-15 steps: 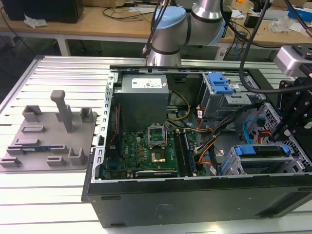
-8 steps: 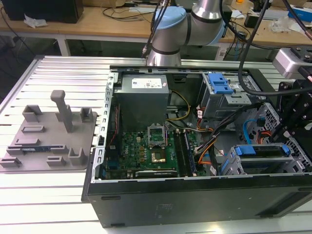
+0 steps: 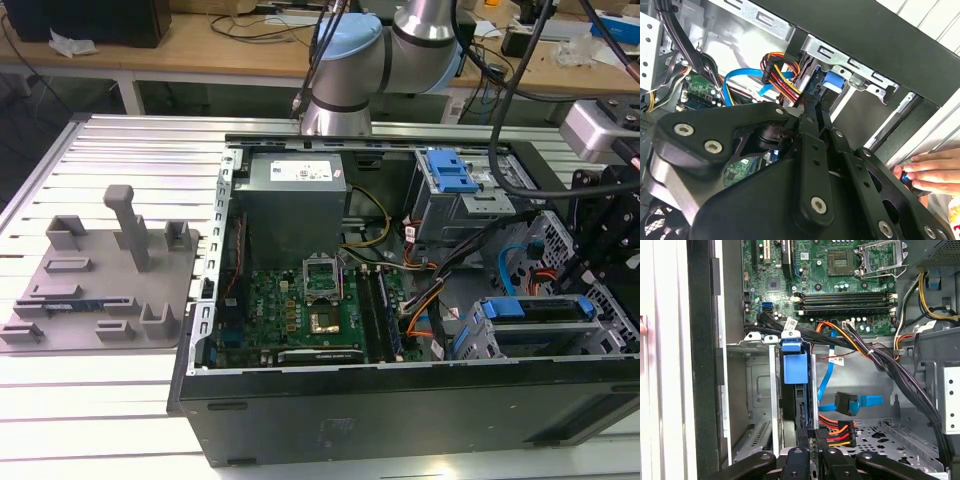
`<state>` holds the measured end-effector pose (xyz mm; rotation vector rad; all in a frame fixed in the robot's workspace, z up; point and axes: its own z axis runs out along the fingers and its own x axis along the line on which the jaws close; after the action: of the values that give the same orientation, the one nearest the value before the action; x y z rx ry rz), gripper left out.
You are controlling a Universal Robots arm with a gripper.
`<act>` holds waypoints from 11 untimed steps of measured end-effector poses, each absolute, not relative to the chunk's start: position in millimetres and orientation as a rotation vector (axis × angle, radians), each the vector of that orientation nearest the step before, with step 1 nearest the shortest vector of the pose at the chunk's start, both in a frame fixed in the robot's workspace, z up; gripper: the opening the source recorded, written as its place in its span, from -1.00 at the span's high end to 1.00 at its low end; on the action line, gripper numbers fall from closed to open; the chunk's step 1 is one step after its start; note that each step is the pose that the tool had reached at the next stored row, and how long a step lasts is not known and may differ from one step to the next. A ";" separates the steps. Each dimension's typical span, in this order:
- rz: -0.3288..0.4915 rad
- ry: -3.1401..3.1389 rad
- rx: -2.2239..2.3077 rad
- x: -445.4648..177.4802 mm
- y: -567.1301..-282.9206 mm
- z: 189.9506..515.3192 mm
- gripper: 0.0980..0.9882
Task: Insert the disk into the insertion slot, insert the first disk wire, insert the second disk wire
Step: 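Insert the first disk wire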
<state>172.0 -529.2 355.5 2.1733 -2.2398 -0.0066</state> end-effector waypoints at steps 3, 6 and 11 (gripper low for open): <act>-0.007 -2.242 2.171 171.7 -530.4 355.1 0.85; -0.006 -2.249 2.164 171.5 -530.9 354.7 0.85; -0.007 -2.272 2.140 171.5 -530.6 353.5 0.85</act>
<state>171.5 -530.6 353.5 2.1399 -2.2716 -0.0068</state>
